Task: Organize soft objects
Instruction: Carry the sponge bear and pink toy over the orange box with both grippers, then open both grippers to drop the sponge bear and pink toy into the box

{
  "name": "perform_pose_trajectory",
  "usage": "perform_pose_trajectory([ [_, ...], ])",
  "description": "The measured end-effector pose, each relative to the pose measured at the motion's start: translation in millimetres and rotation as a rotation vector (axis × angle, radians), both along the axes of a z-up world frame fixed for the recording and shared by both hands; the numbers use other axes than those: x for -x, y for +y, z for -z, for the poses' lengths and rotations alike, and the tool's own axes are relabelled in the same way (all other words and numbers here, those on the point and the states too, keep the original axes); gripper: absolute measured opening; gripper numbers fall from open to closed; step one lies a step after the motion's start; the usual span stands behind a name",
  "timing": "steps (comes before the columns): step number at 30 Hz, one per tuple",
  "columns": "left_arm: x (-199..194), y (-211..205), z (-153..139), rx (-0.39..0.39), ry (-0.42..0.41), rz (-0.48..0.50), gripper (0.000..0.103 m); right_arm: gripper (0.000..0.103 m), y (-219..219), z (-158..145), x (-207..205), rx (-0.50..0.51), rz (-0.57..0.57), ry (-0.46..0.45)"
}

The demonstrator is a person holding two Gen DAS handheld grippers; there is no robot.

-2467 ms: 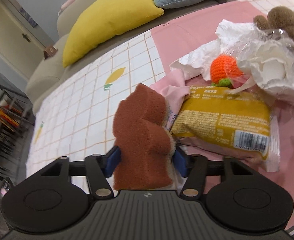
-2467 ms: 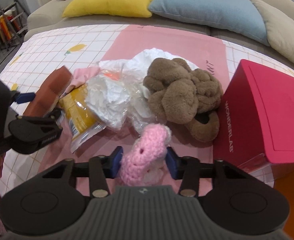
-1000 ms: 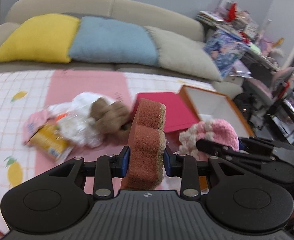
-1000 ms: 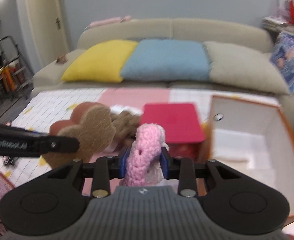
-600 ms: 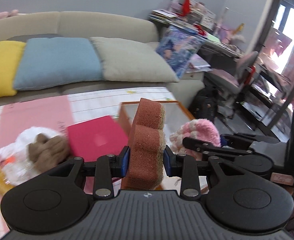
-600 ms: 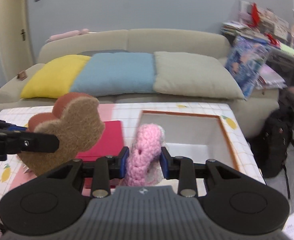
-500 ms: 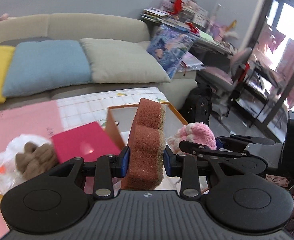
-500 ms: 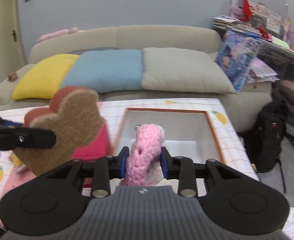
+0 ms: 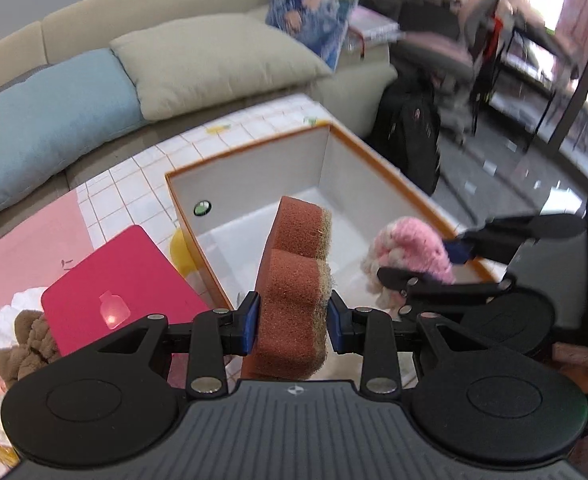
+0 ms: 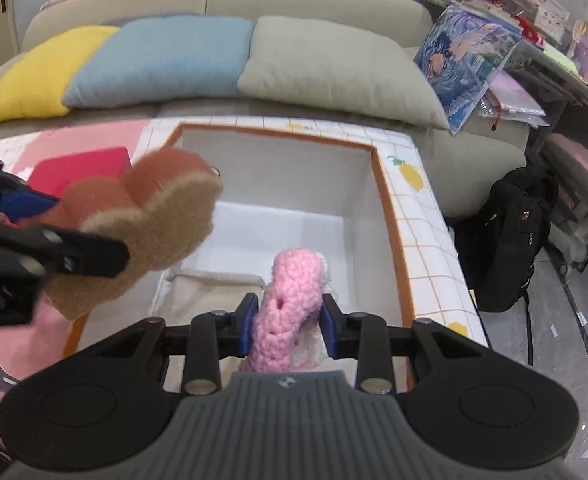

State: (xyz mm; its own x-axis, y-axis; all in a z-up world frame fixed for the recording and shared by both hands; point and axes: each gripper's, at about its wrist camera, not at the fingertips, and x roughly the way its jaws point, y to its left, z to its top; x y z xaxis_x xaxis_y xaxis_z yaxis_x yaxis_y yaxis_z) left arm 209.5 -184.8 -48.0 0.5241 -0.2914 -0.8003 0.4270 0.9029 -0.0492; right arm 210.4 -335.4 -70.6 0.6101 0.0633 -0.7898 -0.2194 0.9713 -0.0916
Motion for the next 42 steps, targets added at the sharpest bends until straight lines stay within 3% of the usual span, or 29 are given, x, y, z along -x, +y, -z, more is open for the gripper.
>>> perform_pose_trajectory([
  [5,-3.8,-11.5,6.4,-0.036,0.002,0.041,0.038,0.033,0.3,12.3,-7.9,-0.007,0.002,0.074],
  [9,-11.0,-11.0,7.0,0.06,0.053,0.073,0.038,0.033,0.6,14.8,-10.4,0.006,-0.011,0.095],
  [20,-25.0,-13.4,36.0,0.025,0.178,0.026,0.038,0.034,0.3,24.3,-9.9,-0.006,-0.032,0.152],
  [23,-26.4,-11.0,35.6,0.025,0.182,0.014,0.039,0.042,-0.2,24.3,-10.8,-0.006,-0.028,0.152],
  [26,-27.4,-7.8,33.1,0.035,0.179,0.009,0.047,0.042,-0.5,21.3,-10.9,-0.007,-0.027,0.148],
  [29,-26.5,-1.6,27.0,0.066,0.166,0.002,0.062,0.047,-1.0,15.0,-9.0,-0.006,-0.026,0.136],
  [31,-23.6,2.7,20.2,0.09,0.148,0.007,0.064,0.06,-2.2,7.6,-6.2,-0.009,-0.021,0.113],
  [32,-22.0,5.0,16.3,0.102,0.139,0.01,0.066,0.061,-2.4,3.8,-3.6,-0.013,-0.018,0.102],
  [36,-11.5,15.2,-3.0,0.143,0.073,0.012,0.067,0.067,-4.4,-13.3,4.2,-0.031,0.0,0.063],
  [42,19.0,34.7,-33.8,0.152,-0.116,-0.003,0.067,0.068,-1.5,-41.6,22.8,-0.104,0.046,-0.049],
])
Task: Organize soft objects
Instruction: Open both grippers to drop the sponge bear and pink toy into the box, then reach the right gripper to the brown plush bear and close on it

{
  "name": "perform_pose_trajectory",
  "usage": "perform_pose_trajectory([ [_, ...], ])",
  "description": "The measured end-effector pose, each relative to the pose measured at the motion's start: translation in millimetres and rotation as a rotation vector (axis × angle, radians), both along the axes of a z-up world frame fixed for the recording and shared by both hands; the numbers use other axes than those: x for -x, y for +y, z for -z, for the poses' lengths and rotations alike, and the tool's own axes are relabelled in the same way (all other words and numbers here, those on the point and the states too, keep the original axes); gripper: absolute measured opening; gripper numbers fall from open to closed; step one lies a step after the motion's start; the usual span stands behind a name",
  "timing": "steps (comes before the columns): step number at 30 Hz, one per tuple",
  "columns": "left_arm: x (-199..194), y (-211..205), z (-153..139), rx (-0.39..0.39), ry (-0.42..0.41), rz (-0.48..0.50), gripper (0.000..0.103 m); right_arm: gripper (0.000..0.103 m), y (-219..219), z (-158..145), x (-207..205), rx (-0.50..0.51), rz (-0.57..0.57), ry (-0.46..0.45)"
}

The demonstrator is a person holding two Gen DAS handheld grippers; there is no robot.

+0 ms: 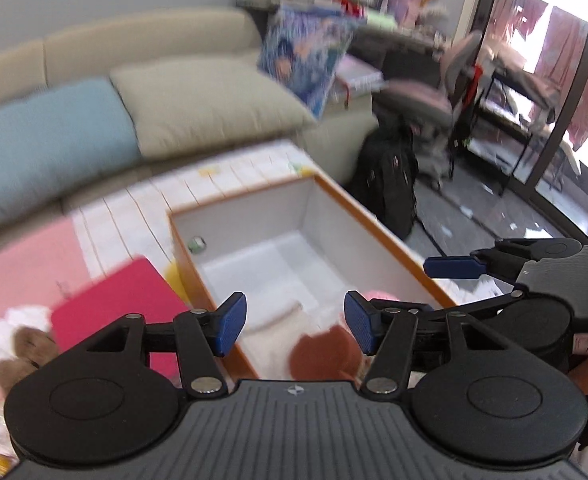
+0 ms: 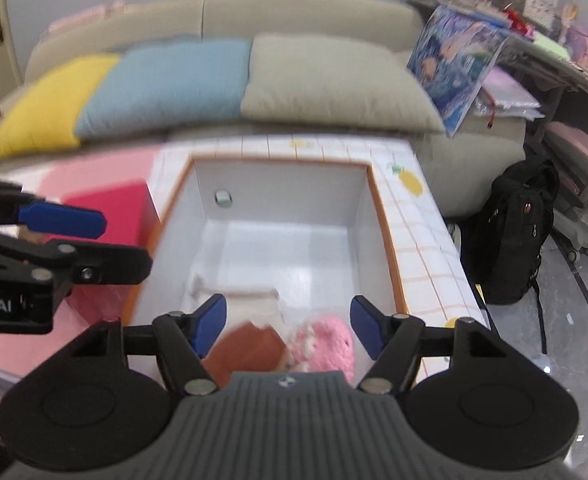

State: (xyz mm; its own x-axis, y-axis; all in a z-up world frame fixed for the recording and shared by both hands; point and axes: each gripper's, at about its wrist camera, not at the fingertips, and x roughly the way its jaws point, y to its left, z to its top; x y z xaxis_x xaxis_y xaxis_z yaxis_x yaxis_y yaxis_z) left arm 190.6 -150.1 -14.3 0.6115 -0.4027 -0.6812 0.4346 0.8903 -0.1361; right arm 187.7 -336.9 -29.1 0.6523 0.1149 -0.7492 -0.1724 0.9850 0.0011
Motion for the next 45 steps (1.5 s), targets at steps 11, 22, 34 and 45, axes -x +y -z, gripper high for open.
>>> perform_pose_trajectory([
  [11,51.7,55.5,-7.4,0.026,-0.141,-0.117,0.067,0.07,35.8,-9.3,34.2,-0.232,0.108,-0.119],
  [22,81.3,129.8,31.5,0.007,-0.048,-0.326,0.067,0.07,103.2,15.2,54.2,-0.242,0.02,-0.006],
  [34,110.5,203.4,55.5,0.029,-0.002,-0.503,0.067,0.061,200.2,40.7,60.1,-0.074,-0.24,-0.019],
  [45,100.3,249.8,65.9,0.027,0.002,-0.566,0.067,0.047,277.3,45.5,41.9,0.027,-0.439,-0.093],
])
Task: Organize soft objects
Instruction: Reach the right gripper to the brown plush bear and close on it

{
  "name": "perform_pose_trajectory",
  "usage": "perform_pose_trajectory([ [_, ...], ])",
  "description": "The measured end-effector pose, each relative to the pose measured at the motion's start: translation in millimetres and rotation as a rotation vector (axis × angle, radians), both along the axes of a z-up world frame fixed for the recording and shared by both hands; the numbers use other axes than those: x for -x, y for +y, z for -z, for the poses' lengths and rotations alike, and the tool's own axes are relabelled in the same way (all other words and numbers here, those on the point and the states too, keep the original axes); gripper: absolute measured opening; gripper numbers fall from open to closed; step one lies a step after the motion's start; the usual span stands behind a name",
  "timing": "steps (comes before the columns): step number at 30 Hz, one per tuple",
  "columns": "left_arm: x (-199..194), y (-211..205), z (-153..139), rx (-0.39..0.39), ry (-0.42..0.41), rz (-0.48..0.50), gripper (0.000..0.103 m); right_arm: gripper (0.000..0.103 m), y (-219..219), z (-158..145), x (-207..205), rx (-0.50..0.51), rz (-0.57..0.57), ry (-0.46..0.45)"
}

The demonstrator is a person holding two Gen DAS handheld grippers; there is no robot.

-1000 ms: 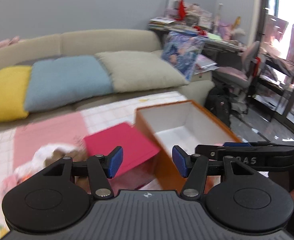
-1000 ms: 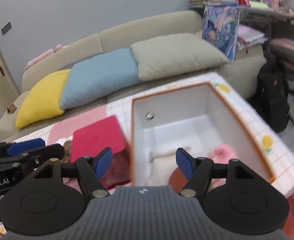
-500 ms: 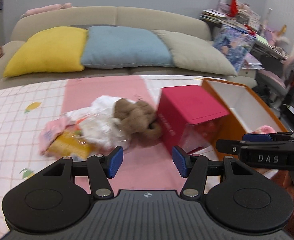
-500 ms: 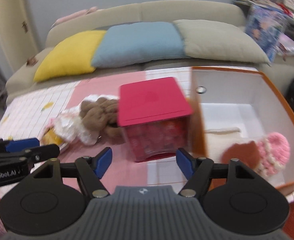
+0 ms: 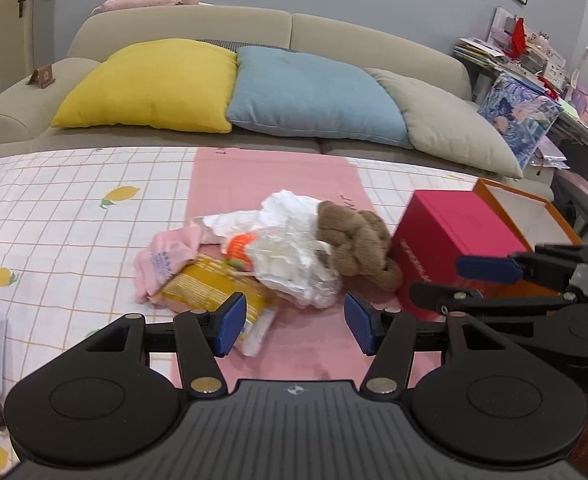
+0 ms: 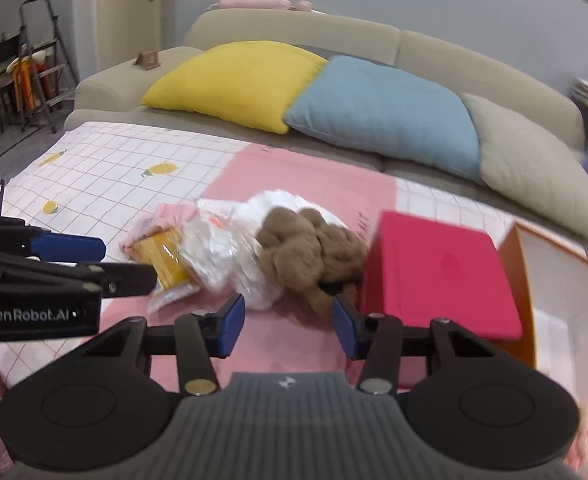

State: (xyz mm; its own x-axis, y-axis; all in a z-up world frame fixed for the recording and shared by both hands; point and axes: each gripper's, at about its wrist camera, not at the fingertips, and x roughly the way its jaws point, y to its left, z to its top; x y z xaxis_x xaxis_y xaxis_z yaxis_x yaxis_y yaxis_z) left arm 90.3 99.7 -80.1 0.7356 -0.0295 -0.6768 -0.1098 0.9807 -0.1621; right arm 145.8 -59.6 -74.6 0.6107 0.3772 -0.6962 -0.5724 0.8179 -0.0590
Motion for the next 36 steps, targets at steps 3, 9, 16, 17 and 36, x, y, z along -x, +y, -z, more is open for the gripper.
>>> perform_pose_trajectory([
  [3,-7.1,8.4,1.6,-0.01,0.004,-0.001,0.067,0.046,16.7,1.1,-11.6,0.018,-0.021,-0.017],
  [9,-27.1,21.3,9.5,-0.023,0.028,0.006,0.067,0.046,37.1,6.6,-31.9,0.056,-0.055,-0.038],
  [16,-50.9,30.3,25.2,-0.015,0.064,0.014,0.067,0.046,55.5,21.9,-50.1,0.117,-0.089,-0.066],
  [17,-53.5,31.3,26.2,-0.01,0.064,0.019,0.067,0.046,57.2,25.0,-53.2,0.131,-0.091,-0.07],
  [36,-101.1,24.6,49.1,0.09,0.15,0.043,0.081,0.046,61.0,63.6,-72.9,0.213,-0.161,-0.029],
])
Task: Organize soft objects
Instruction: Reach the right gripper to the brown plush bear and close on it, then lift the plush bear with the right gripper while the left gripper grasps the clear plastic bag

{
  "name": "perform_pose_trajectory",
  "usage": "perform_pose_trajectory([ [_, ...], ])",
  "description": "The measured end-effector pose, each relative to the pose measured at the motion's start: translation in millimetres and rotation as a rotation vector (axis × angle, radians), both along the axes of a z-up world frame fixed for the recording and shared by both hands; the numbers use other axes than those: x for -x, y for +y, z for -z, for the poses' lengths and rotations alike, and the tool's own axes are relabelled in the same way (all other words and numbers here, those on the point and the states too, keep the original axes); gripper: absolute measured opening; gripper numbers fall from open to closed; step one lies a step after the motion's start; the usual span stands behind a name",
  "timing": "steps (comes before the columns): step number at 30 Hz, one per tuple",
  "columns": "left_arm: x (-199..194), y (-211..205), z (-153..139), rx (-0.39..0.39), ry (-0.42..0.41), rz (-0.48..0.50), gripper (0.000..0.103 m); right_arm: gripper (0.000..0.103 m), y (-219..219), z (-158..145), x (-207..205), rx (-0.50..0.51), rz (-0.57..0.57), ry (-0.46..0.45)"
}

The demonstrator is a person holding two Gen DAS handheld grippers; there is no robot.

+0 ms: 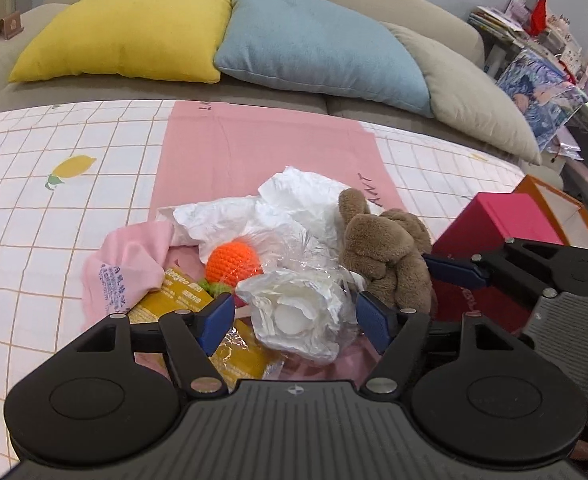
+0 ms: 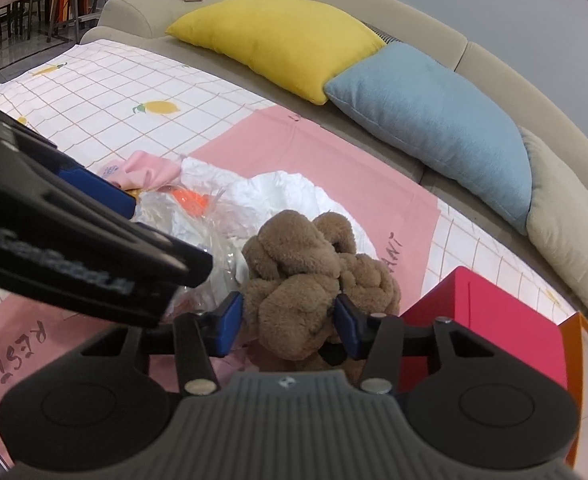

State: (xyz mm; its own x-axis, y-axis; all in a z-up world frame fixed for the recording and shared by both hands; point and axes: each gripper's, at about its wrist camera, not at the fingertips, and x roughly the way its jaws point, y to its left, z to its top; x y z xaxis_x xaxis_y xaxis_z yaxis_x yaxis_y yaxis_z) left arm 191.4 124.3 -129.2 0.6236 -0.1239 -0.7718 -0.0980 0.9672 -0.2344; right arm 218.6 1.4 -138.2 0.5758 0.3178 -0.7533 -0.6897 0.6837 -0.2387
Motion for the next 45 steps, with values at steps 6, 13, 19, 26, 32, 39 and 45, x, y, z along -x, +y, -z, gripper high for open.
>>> perform_pose_trajectory([
  [6,-8.6,-5.9,6.7,-0.028,0.022,0.006,0.081,0.031,-2.8,0.2,-0.4,-0.006,0.004,0.007],
  [13,-6.0,-8.2,2.2,-0.066,0.021,0.012,0.055,0.025,-8.2,-5.2,5.6,-0.004,-0.024,-0.027],
  [19,3.9,-15.5,-15.9,-0.125,-0.041,0.017,0.041,0.023,-12.6,-19.5,12.3,-0.019,-0.056,-0.056],
  [26,25.0,-24.3,-51.1,-0.205,-0.109,-0.024,0.041,0.023,-19.9,-49.9,22.6,-0.094,-0.061,-0.101],
  [32,44.5,-23.4,-73.0,-0.209,-0.142,-0.049,0.041,0.023,-31.1,-84.6,39.7,-0.188,-0.058,-0.136],
  [39,68.8,-31.0,-75.0,-0.204,-0.134,-0.07,0.041,0.023,-62.6,-118.0,70.8,-0.311,-0.032,-0.101],
  [45,89.5,-45.1,-78.2,-0.172,-0.147,-0.055,0.041,0.023,-95.3,-128.8,97.9,-0.342,0.009,-0.087],
])
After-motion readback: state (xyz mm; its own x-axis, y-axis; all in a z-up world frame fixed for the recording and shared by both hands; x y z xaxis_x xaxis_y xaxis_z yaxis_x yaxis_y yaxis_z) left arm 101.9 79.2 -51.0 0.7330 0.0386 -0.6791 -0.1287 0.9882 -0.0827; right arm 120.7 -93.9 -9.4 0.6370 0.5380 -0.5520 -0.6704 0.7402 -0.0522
